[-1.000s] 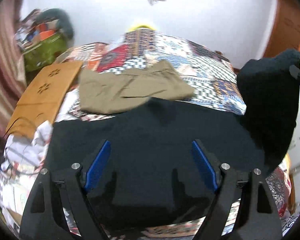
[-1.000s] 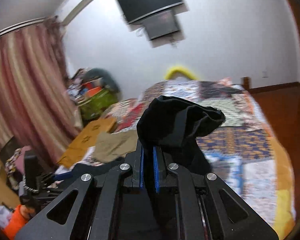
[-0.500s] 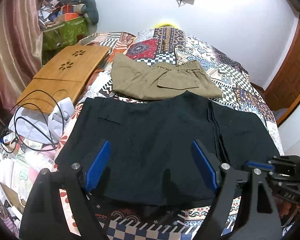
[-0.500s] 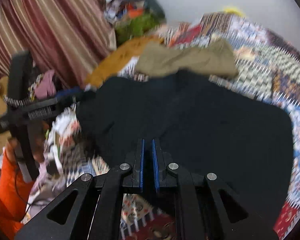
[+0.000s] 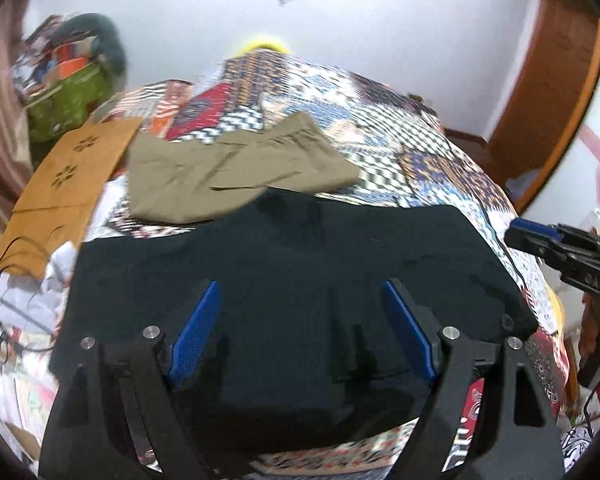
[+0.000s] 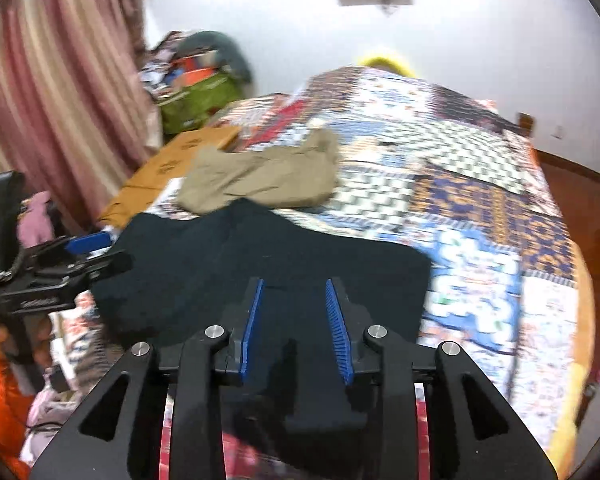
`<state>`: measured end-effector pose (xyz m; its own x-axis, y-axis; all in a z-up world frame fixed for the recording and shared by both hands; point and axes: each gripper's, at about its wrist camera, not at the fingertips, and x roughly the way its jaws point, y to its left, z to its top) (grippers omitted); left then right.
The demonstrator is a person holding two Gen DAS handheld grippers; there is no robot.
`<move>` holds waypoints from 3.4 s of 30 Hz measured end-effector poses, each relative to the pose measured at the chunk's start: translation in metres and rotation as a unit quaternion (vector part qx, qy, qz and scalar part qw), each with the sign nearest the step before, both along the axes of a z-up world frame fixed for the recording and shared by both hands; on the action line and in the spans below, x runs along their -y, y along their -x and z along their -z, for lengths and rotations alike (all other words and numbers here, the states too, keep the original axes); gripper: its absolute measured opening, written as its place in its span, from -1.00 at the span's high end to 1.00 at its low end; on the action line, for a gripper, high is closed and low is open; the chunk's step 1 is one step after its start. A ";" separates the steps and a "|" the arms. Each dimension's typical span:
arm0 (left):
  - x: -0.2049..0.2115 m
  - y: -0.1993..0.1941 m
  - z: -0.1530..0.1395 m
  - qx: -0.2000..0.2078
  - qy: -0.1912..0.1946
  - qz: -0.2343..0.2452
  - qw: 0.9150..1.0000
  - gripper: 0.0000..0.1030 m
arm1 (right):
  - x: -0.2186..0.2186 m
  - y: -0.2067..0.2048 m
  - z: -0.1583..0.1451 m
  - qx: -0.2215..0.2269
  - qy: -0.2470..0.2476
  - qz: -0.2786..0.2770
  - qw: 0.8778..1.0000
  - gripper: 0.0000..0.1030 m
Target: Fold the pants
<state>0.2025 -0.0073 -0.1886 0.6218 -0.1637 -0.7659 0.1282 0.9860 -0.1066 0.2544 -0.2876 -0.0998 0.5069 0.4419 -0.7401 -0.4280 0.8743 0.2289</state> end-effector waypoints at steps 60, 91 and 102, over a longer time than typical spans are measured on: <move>-0.166 0.103 0.076 -0.078 0.103 -0.227 0.965 -0.68 | -0.091 0.030 0.042 -0.044 0.072 -0.116 0.990 0.02; -0.183 0.043 0.094 -0.093 0.220 -0.242 0.940 -0.68 | -0.091 0.031 0.051 -0.050 0.056 -0.121 0.990 -0.11; -0.173 0.017 0.094 -0.078 0.095 -0.251 0.960 0.37 | -0.090 0.032 0.051 -0.051 0.048 -0.124 0.990 -0.13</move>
